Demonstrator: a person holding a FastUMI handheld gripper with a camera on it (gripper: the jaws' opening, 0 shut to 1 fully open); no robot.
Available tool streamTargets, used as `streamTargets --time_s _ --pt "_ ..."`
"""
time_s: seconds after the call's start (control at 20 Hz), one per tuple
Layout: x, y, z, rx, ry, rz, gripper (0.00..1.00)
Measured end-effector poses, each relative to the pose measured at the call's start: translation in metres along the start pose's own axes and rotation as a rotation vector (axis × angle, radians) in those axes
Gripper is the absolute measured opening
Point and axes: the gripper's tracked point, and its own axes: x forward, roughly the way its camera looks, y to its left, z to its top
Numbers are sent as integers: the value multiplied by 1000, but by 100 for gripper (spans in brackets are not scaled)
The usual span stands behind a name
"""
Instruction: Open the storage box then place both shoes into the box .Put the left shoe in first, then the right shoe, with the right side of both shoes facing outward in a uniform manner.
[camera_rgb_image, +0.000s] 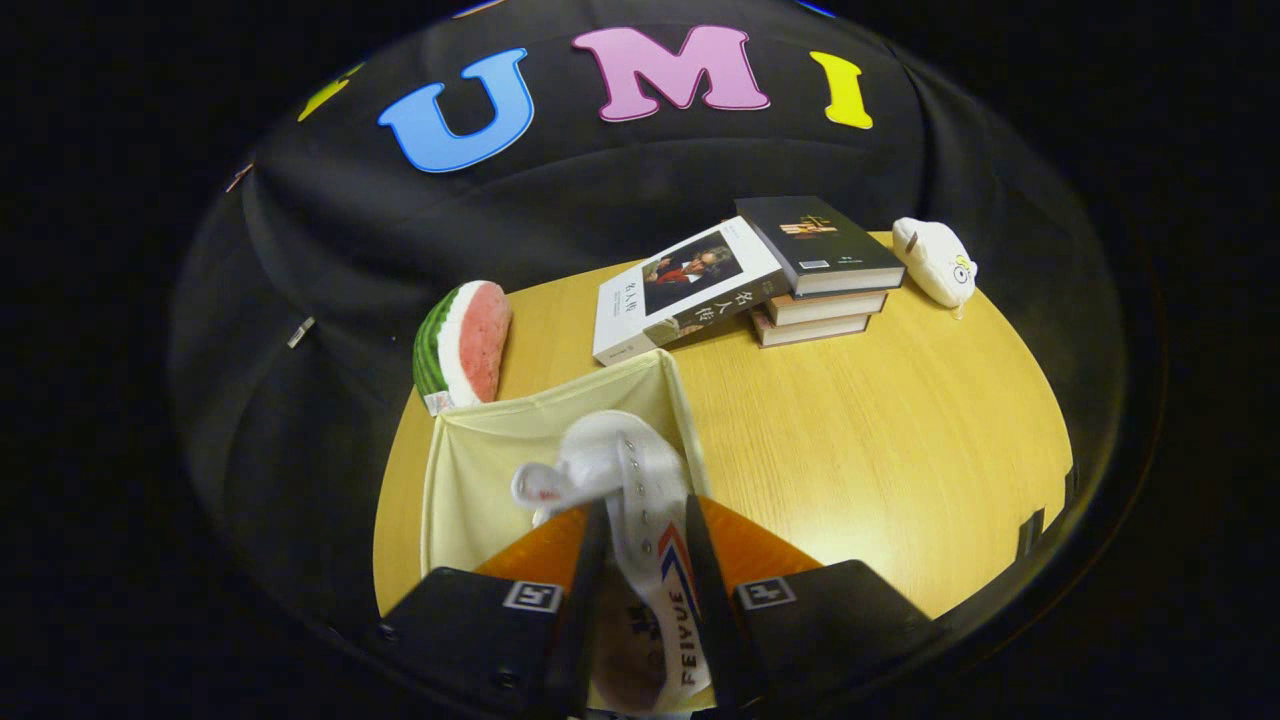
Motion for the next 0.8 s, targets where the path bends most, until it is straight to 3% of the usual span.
streamTargets --time_s 0.15,0.45,0.8 --pt "-5 0 5 -30 -28 8 98" --pt "-11 -16 18 -3 -65 29 99" --pt "-34 -54 63 -18 -216 82 99"
